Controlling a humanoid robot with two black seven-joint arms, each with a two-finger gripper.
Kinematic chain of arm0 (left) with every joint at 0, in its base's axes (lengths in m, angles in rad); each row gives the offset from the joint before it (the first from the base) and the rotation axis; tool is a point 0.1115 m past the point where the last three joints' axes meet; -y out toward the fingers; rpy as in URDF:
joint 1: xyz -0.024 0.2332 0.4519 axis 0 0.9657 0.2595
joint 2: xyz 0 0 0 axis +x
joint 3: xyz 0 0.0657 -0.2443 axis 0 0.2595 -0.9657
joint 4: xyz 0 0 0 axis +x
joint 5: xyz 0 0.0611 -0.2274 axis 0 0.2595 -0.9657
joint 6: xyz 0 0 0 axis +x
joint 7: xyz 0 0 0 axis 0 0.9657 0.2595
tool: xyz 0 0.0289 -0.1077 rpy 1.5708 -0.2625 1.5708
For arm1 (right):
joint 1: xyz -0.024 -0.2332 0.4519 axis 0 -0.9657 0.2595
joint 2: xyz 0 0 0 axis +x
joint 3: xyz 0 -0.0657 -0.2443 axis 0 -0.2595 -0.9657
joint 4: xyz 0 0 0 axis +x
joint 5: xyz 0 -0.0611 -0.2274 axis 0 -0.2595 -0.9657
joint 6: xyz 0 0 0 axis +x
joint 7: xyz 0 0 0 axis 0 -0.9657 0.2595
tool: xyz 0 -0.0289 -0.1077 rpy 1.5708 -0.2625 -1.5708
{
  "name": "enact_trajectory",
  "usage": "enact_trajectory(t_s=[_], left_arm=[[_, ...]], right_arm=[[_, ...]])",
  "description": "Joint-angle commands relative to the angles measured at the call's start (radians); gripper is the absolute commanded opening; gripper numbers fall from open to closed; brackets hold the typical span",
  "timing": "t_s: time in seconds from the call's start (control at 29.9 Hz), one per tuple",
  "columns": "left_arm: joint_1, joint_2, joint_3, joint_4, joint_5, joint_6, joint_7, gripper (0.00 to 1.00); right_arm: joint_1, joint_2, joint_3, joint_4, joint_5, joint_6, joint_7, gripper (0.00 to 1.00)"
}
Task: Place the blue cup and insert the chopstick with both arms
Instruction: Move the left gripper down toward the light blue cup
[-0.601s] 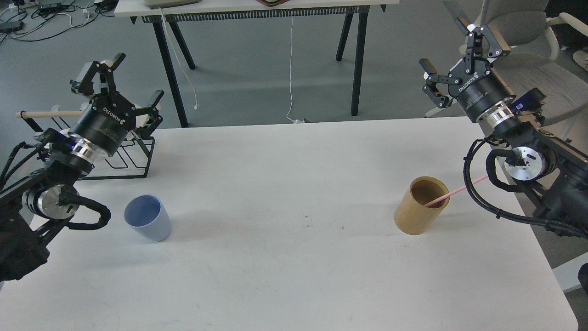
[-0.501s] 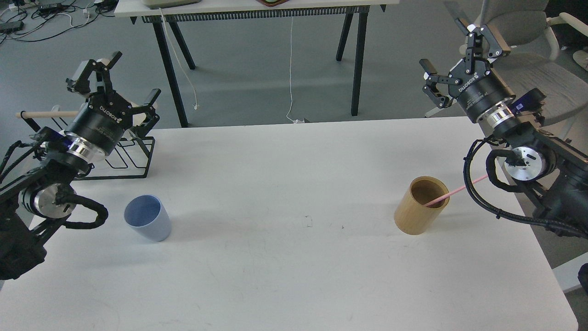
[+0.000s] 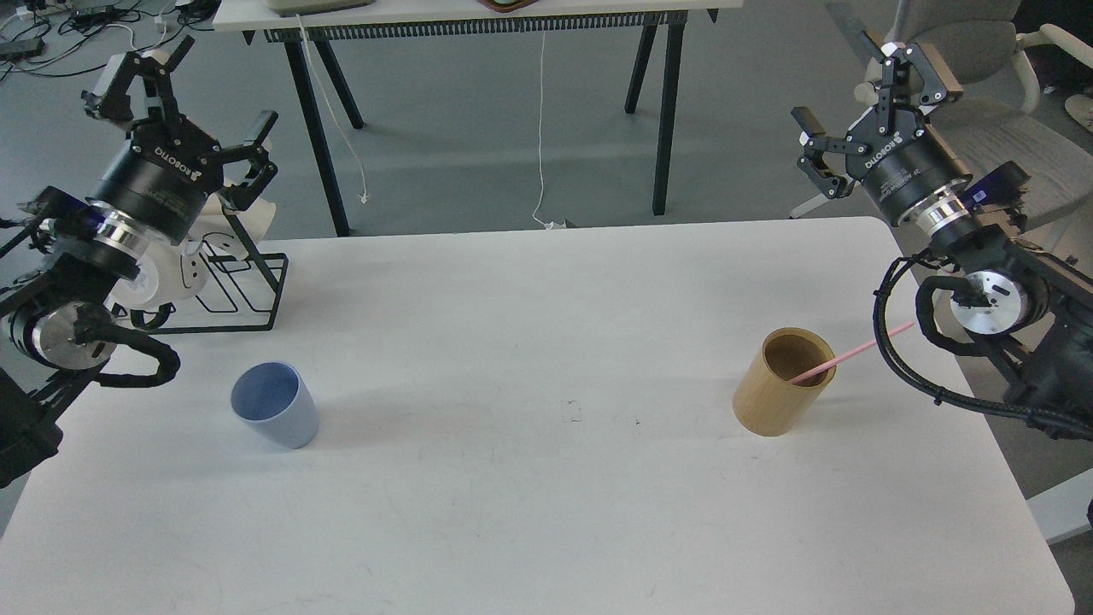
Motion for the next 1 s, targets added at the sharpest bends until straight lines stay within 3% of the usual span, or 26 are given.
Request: enact_trajectory(t_s=[0.0, 0.17, 0.4, 0.57, 0.97], left_arm=[[-0.009, 0.082, 0.001, -0.100, 0.283, 0.000, 0.000, 1.00], [-0.052, 0.307, 0.082, -0.254, 0.671, 0.000, 0.000, 1.00], [-0.186, 0.490, 0.331, -0.273, 1.213, 0.000, 0.000, 1.00], [-0.183, 0.461, 0.409, -0.225, 1.428, 0.000, 0.000, 1.00], [-0.170, 0.252, 0.446, 0.005, 1.523, 0.000, 0.000, 1.00]], right_arm=[[-0.004, -0.020, 0.003, 0.000, 0.002, 0.000, 0.000, 0.99], [-0.018, -0.029, 0.020, 0.001, 0.002, 0.000, 0.000, 0.99], [-0.038, -0.018, 0.023, -0.002, 0.000, 0.000, 0.000, 0.99], [-0.047, -0.015, 0.025, -0.005, 0.000, 0.000, 0.000, 0.99], [-0.050, -0.018, 0.023, -0.006, 0.000, 0.000, 0.000, 0.99]])
